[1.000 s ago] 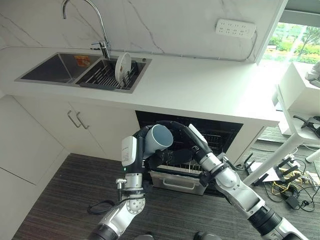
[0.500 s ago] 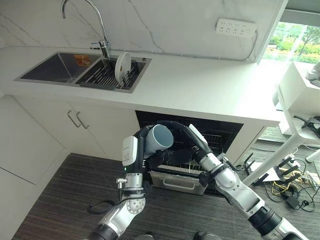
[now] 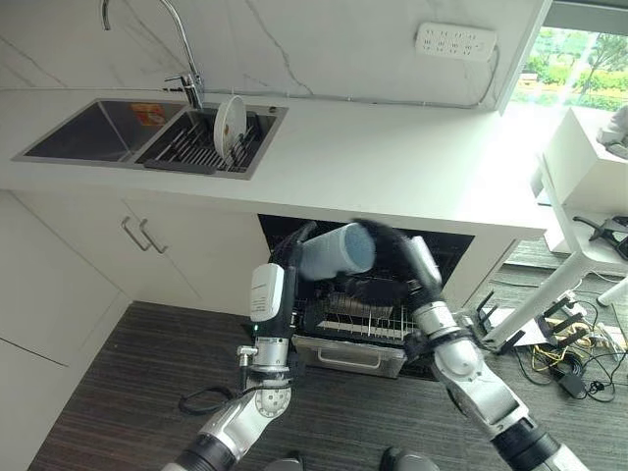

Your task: Place the dishes in the dishwasher.

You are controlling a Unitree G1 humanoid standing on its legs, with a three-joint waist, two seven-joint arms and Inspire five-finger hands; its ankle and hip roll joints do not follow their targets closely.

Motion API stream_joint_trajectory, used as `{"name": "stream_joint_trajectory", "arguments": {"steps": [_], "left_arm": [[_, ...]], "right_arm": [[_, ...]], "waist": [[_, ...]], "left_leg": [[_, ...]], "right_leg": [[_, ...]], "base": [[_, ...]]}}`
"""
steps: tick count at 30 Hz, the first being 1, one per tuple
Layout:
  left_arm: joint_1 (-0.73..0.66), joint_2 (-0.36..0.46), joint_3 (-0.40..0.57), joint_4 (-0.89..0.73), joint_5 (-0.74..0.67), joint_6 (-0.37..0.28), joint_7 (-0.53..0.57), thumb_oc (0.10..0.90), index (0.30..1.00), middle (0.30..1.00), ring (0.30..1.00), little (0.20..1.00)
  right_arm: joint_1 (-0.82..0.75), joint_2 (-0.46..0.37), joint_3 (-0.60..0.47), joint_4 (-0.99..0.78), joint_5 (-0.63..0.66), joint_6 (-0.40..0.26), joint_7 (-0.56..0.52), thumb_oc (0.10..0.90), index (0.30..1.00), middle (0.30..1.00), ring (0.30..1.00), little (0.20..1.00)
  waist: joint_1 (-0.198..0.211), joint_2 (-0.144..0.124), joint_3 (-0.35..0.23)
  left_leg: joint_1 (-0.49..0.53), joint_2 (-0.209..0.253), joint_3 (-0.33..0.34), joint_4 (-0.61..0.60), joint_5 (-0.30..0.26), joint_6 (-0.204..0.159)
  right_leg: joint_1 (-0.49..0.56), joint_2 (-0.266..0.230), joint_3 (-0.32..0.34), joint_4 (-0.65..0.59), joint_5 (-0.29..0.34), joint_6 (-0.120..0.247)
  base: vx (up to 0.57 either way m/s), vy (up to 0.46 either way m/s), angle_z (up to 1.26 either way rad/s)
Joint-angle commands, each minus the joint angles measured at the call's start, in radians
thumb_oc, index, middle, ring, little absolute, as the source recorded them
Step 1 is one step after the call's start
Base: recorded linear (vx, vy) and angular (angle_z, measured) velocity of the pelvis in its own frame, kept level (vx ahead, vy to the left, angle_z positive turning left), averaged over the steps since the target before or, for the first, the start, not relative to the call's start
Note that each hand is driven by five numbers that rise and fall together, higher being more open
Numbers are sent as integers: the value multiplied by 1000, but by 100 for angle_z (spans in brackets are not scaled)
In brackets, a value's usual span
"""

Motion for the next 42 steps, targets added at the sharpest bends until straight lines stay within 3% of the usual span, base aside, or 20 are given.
{"name": "stream_joint_trajectory", "arguments": {"steps": [1,15,22,25,29,31,42], "left_arm": [[-76,22,26,-129,40,-28,54,800,900,900,900,900],[-71,31,47,-136,29,12,60,800,900,900,900,900],[-66,33,62,-144,12,32,24,800,900,900,900,900],[-62,45,68,-134,-3,5,-90,800,900,900,900,900],[-42,89,52,-88,-78,35,-413,800,900,900,900,900],[-25,147,46,-49,-48,42,-538,800,900,900,900,900],[29,283,126,-57,-46,20,-812,800,900,900,900,900]], "right_arm": [[-80,13,-73,-151,14,-173,-57,400,300,300,300,300],[-13,-12,-167,-114,40,-228,-107,400,300,300,300,300],[6,-13,-184,-94,35,-204,-78,400,300,300,300,300],[13,-19,-188,-68,28,-191,-53,400,300,300,300,300],[18,-48,-207,-20,42,-168,29,400,300,300,300,300],[12,-78,-227,22,65,-147,105,400,300,300,300,300],[-75,-145,-212,176,-15,-108,193,400,300,300,300,300]], "waist": [[-27,-23,-33],[-63,-18,-37],[-69,-16,-38],[-71,-14,-41],[-76,-2,-44],[-77,11,-44],[-14,40,-16]], "left_leg": [[4,-11,23,83,-154,48],[16,-1,51,83,-156,48],[18,0,54,83,-156,47],[17,0,55,83,-154,46],[15,2,57,83,-149,42],[12,4,61,83,-142,37],[-29,-17,25,83,-121,36]], "right_leg": [[121,35,94,-123,10,82],[117,39,110,-123,10,84],[115,40,112,-123,10,85],[113,42,116,-123,12,86],[108,44,119,-123,12,88],[105,42,116,-123,12,90],[95,15,63,-123,13,94]], "base": [[-6,13,-4],[-1,5,-6],[3,1,-2],[33,12,-5],[57,43,-3],[108,94,-5],[35,38,8]]}}
